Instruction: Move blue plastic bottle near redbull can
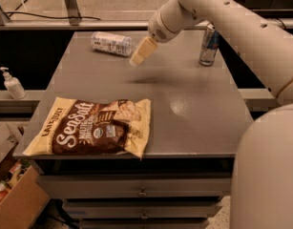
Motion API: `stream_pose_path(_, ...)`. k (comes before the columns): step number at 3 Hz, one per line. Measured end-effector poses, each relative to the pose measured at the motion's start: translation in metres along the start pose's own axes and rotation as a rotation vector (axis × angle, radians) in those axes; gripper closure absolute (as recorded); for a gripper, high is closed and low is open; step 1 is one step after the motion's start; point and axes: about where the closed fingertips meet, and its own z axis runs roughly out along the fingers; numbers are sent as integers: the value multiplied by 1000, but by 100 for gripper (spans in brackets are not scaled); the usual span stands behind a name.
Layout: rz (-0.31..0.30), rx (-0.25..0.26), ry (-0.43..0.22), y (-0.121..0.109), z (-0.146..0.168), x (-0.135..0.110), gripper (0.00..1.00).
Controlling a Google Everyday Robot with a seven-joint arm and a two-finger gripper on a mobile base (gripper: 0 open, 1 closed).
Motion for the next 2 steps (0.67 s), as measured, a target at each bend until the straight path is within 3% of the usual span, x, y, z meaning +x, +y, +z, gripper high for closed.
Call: stream_pose_path(2,74,0,-17,-30,56,-13,0)
